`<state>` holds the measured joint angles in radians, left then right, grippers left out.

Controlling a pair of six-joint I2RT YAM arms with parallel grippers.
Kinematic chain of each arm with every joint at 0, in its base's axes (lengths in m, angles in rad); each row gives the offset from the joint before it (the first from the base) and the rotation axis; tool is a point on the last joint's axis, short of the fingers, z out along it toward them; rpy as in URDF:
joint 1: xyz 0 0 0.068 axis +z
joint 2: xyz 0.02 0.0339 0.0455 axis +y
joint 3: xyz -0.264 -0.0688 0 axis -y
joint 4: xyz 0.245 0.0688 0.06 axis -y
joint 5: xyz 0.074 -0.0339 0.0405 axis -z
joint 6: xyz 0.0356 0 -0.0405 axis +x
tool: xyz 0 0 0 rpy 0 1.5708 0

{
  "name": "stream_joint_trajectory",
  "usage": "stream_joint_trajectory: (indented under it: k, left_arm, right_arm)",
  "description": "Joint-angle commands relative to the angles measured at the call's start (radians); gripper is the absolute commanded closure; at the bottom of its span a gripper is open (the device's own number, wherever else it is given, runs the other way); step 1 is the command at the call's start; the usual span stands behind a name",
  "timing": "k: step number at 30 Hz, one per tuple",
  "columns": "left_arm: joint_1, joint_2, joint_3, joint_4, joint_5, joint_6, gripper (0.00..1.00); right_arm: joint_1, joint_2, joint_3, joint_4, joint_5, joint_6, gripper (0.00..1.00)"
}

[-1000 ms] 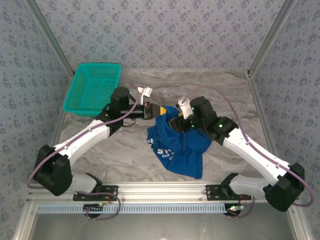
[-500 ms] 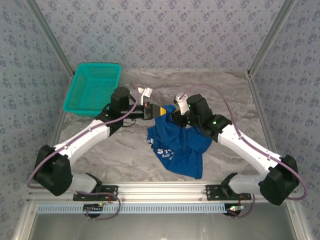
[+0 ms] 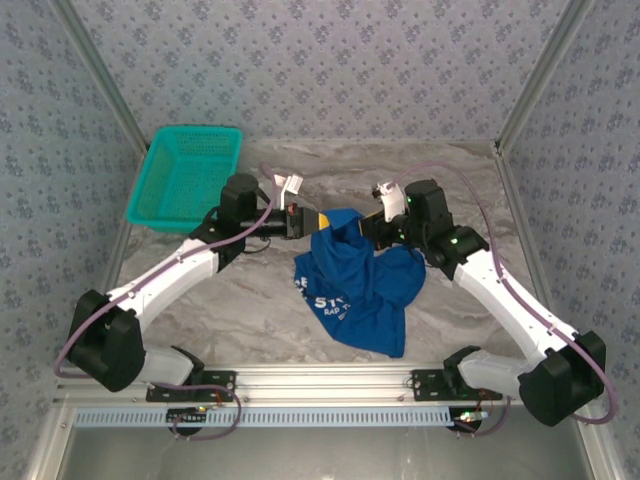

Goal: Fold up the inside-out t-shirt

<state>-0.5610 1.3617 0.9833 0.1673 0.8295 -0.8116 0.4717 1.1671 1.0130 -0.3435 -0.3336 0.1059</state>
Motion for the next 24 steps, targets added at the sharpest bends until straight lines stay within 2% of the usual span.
stream_joint_trajectory:
  k: [1, 5, 7, 8, 15, 24]
  left_arm:
    - [0.008, -0.032, 0.026, 0.014, 0.017, 0.02, 1.0]
    - [0.008, -0.032, 0.025, 0.017, 0.022, 0.015, 1.0]
    - [0.008, -0.035, 0.023, 0.017, 0.022, 0.017, 1.0]
    - [0.009, -0.036, 0.023, 0.015, 0.018, 0.018, 1.0]
    - [0.008, -0.033, 0.028, 0.013, 0.016, 0.019, 1.0]
    - [0.008, -0.044, 0.022, 0.012, 0.016, 0.021, 1.0]
  right_arm:
    - [-0.017, 0.014, -0.002, -0.011, -0.059, 0.033, 0.84]
    - [-0.019, 0.027, -0.002, 0.012, -0.086, 0.05, 0.83]
    - [-0.018, 0.033, -0.002, 0.014, -0.092, 0.052, 0.89]
    - [-0.017, 0.034, -0.003, 0.017, -0.095, 0.054, 0.88]
    - [0.007, 0.013, -0.03, 0.023, -0.129, 0.015, 0.7]
    - [0.021, 0.087, 0.023, 0.018, -0.094, -0.01, 0.68]
